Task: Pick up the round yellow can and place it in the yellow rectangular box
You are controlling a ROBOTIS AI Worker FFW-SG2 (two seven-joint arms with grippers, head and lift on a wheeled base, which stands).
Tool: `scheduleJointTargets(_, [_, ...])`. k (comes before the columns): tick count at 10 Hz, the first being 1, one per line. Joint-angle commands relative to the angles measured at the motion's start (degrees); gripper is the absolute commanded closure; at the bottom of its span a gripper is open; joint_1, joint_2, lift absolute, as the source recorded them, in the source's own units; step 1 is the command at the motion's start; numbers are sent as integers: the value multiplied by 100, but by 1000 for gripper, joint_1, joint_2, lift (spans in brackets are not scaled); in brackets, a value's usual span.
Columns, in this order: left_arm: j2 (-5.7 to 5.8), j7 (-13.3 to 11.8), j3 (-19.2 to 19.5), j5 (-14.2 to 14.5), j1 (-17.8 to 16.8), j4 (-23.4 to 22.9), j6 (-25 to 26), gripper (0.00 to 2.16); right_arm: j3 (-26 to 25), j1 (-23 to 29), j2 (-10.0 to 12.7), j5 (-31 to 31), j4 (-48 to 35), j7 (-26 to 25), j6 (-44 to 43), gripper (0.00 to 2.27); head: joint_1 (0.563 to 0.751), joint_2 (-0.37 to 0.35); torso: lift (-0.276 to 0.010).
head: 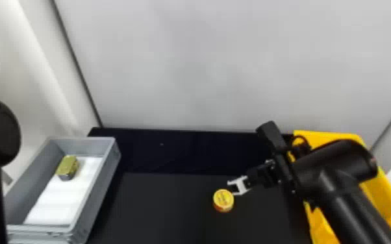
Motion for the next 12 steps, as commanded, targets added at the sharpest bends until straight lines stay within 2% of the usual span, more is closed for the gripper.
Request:
scheduleJointTargets(1, [-8, 0, -3, 0, -9, 8, -9, 140, 240, -98, 11, 150, 776, 226, -725, 159, 663, 54, -3])
scheduleJointTargets(8, [-70, 0, -100, 0, -97, 113, -114, 140, 267, -458, 292, 150, 2586, 305, -2053, 199, 663, 54, -3])
scheduleJointTargets(12, [-96, 0, -135, 0, -141, 157, -193, 140, 267, -573, 363, 150, 2991, 199, -2493, 229, 663, 54, -3])
